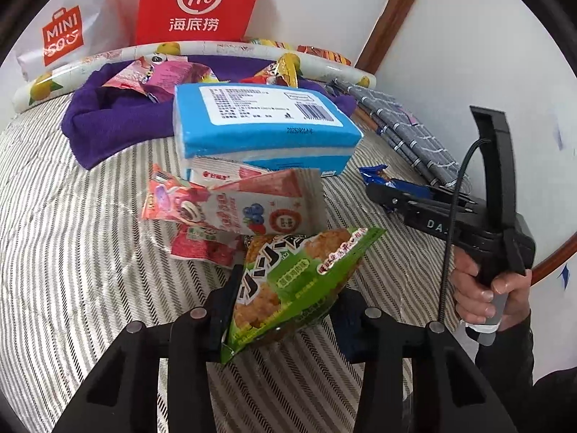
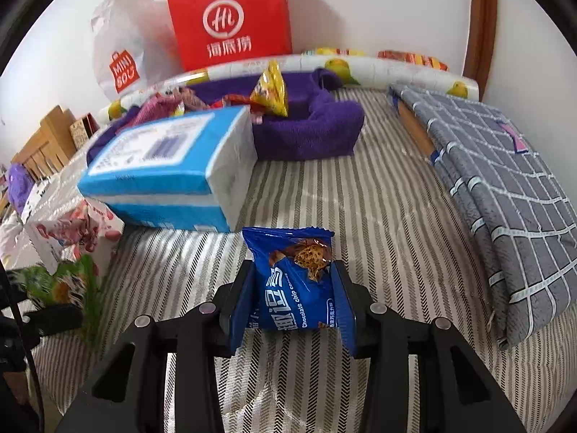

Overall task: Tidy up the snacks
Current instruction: 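Carry the blue bag and green bag in both tools over the purple towel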

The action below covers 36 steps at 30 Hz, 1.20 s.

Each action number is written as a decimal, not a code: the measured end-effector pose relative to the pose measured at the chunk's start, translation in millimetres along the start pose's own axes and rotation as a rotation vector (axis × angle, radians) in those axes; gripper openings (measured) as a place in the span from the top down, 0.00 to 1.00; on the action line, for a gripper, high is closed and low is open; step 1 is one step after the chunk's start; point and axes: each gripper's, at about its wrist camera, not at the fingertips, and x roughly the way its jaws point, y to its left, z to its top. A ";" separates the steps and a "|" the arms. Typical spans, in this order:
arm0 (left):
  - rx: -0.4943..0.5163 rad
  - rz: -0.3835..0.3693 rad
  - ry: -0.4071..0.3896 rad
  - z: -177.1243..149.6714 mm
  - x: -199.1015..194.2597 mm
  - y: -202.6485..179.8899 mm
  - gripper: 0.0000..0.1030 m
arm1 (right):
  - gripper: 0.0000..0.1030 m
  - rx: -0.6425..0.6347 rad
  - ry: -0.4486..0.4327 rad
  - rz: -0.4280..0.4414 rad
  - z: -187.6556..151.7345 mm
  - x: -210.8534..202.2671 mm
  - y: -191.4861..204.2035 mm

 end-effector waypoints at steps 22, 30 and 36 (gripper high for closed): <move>-0.048 -0.021 -0.072 -3.0 -67.3 23.3 0.60 | 0.60 0.011 0.005 0.024 1.5 -21.6 21.8; -0.075 -0.013 -0.102 11.5 -83.8 39.2 0.60 | 0.60 -0.039 -0.050 0.023 15.8 -51.4 45.3; -0.094 -0.008 -0.128 27.3 -93.1 50.8 0.60 | 0.60 -0.058 -0.104 0.031 38.4 -72.0 55.6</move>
